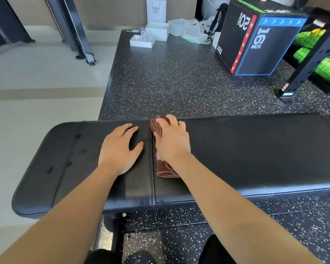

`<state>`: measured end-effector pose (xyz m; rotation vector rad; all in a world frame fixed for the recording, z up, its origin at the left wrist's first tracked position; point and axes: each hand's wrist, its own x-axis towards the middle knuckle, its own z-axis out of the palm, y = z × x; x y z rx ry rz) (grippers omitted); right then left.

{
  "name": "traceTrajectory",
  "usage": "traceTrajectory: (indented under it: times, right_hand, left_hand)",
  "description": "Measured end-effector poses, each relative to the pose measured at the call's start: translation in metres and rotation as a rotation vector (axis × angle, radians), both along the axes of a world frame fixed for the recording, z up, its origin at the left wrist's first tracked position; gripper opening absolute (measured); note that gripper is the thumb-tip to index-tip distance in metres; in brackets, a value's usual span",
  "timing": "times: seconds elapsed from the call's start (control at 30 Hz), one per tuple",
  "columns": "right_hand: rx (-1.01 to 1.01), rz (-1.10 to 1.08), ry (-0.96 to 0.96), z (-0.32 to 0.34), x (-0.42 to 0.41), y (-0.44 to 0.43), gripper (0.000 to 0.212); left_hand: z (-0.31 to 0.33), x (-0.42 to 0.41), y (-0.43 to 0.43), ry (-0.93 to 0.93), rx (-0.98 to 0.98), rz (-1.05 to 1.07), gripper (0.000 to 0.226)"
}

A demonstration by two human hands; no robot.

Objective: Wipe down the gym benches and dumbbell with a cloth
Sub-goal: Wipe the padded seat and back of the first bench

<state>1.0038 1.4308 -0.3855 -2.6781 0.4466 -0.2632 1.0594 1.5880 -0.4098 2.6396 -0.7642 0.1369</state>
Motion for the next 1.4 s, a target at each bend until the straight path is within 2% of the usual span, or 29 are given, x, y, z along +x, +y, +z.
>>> traceTrajectory:
  times: [0.17,0.37,0.47,0.67,0.83,0.93,1.13,1.27,1.4]
  right_hand:
    - [0.010,-0.031,0.043,0.006,0.019,-0.002,0.046]
    - [-0.025,0.050,0.068,0.005,-0.034,0.017,0.049]
    - [-0.026,0.066,0.009,-0.001,-0.081,0.036,0.048]
    - [-0.064,0.041,-0.131,-0.012,-0.142,0.029,0.043]
    - [-0.061,-0.141,-0.224,-0.016,-0.168,-0.022,0.039]
    - [-0.023,-0.222,-0.252,-0.017,-0.174,-0.038,0.039]
    - [-0.056,-0.098,-0.219,-0.014,-0.149,0.012,0.037]
    - [-0.066,-0.004,-0.198,-0.019,-0.135,0.069,0.055]
    - [-0.059,-0.013,-0.208,-0.024,-0.134,0.080,0.060]
  left_hand:
    - [0.001,0.002,-0.001,0.003,0.013,0.002,0.054]
    - [0.008,-0.006,0.001,0.045,-0.002,-0.016,0.049]
    - [0.008,-0.021,0.010,0.077,-0.011,-0.026,0.045]
    - [0.000,-0.070,0.019,0.068,0.108,-0.009,0.054]
    - [-0.003,-0.078,0.021,0.035,0.153,0.006,0.057]
    - [-0.004,-0.078,0.020,0.012,0.144,0.008,0.057]
    - [-0.001,-0.073,0.020,0.006,0.090,-0.004,0.050]
    - [0.001,-0.071,0.022,0.038,0.056,-0.041,0.046]
    - [0.008,-0.065,0.041,0.061,0.025,-0.137,0.041]
